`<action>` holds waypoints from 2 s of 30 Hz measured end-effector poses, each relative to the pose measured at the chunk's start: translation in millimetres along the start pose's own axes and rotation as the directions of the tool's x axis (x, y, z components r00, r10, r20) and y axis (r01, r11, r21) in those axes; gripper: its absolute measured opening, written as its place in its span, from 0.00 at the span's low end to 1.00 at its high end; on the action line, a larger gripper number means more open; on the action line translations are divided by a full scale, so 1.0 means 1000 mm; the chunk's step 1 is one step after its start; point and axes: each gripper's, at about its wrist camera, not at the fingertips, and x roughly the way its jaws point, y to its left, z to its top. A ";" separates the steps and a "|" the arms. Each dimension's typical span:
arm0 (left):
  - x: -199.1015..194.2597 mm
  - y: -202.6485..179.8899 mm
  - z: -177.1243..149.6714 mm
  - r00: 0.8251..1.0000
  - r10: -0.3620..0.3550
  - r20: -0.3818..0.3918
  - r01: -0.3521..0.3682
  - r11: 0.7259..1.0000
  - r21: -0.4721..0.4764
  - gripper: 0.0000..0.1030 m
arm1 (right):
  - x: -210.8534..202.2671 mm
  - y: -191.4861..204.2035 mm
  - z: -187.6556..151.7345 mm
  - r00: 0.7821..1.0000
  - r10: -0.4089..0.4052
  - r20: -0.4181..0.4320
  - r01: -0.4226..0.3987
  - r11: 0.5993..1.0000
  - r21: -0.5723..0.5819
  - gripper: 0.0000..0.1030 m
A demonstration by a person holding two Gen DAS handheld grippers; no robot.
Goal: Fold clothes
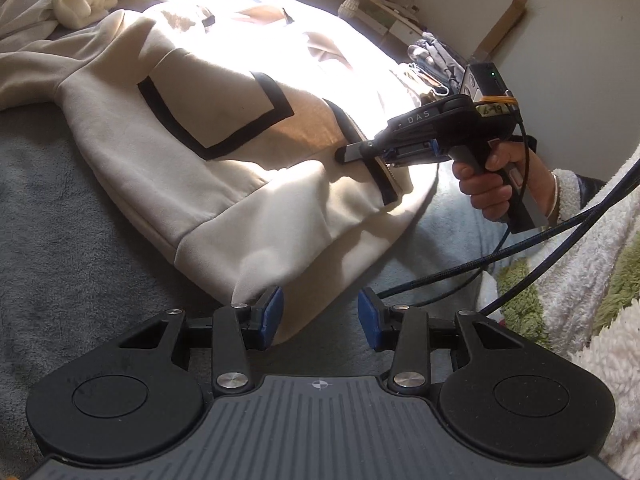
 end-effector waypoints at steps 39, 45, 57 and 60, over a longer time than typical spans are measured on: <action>0.013 -0.013 -0.015 0.967 0.238 -0.090 -0.217 0.956 0.195 0.01 | -0.013 -0.005 0.000 0.999 0.023 -0.037 -0.025 0.999 -0.042 0.07; 0.025 0.013 -0.022 0.961 0.154 -0.229 -0.147 0.988 0.046 0.10 | -0.005 -0.016 -0.008 0.998 -0.036 -0.059 0.036 0.999 -0.011 0.07; 0.009 0.070 -0.011 0.999 0.036 -0.029 -0.045 0.895 -0.444 0.40 | -0.008 -0.018 -0.010 0.997 0.021 -0.078 -0.020 1.000 0.011 0.24; 0.030 0.064 -0.012 0.995 0.056 -0.084 -0.088 0.892 -0.443 0.20 | -0.011 -0.011 -0.014 0.998 -0.010 -0.067 0.006 0.999 -0.054 0.06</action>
